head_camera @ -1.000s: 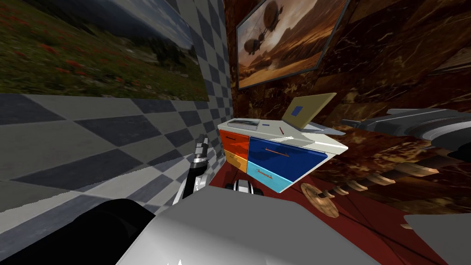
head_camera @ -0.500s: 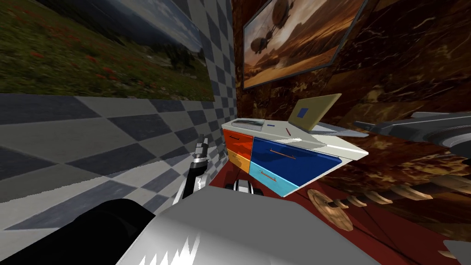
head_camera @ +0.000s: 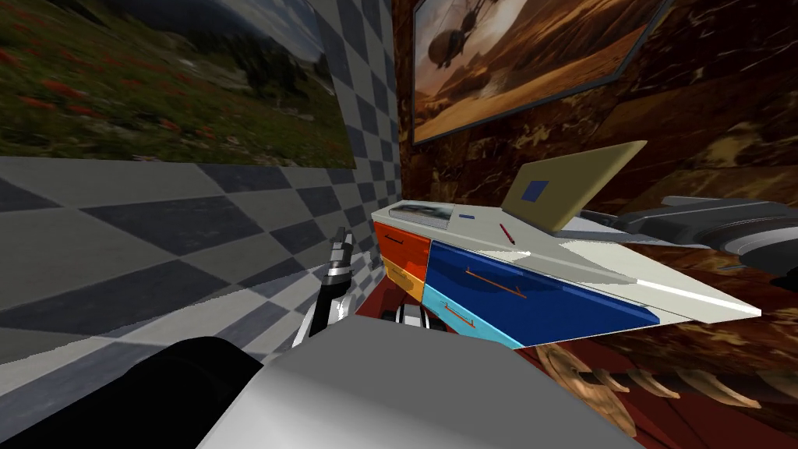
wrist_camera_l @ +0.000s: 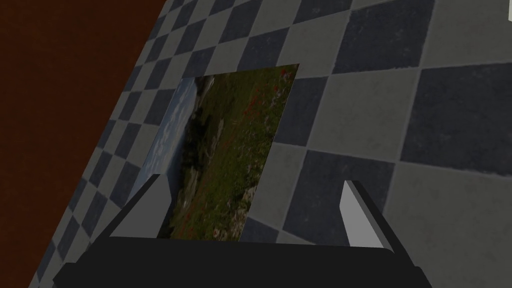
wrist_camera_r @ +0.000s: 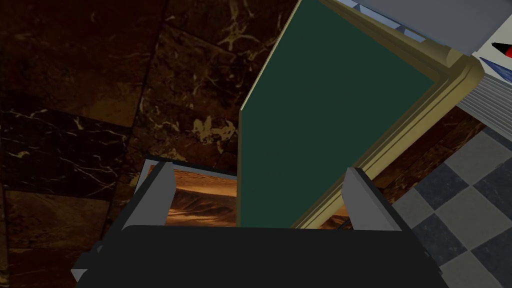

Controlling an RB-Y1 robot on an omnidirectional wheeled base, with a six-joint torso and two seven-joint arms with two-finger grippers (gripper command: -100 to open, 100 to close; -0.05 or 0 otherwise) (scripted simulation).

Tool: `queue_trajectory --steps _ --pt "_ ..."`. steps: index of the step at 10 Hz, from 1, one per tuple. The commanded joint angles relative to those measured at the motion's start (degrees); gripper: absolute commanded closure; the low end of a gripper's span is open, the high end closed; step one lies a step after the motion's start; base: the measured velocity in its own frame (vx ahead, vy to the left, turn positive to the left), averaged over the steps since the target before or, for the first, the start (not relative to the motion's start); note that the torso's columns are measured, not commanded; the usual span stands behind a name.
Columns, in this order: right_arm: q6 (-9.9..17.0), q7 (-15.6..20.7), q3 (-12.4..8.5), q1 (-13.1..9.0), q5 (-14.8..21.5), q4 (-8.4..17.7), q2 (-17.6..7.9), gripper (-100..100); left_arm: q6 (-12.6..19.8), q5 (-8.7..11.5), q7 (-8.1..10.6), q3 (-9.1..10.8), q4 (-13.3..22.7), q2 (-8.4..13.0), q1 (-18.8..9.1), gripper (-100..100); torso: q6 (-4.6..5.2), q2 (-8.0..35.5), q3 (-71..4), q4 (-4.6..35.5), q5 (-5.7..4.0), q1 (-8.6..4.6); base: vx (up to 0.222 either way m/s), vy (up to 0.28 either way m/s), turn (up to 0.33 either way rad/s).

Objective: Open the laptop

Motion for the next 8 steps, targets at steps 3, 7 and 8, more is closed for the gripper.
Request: queue_trajectory --steps 3,7,8 --pt "1.7 -0.6 0.2 0.3 -0.8 3.7 -2.6 -100 0.0 0.0 0.0 -0.01 0.0 0.0 0.0 0 -0.06 0.0 0.0 0.0 0.02 -0.03 -0.046 -0.015 0.208" --pt "0.5 -0.2 0.1 0.1 -0.3 1.4 -1.0 100 0.0 0.0 0.0 0.0 0.0 0.0 0.0 0 0.06 -0.4 -0.2 -0.1 0.01 0.0 -0.001 0.001 -0.094" --pt "-0.2 0.0 0.0 -0.1 0.1 -0.1 0.0 100 0.0 0.0 0.0 0.0 0.0 0.0 0.0 0 -0.01 -0.4 -0.3 -0.1 0.04 0.06 0.07 0.029 -0.246"
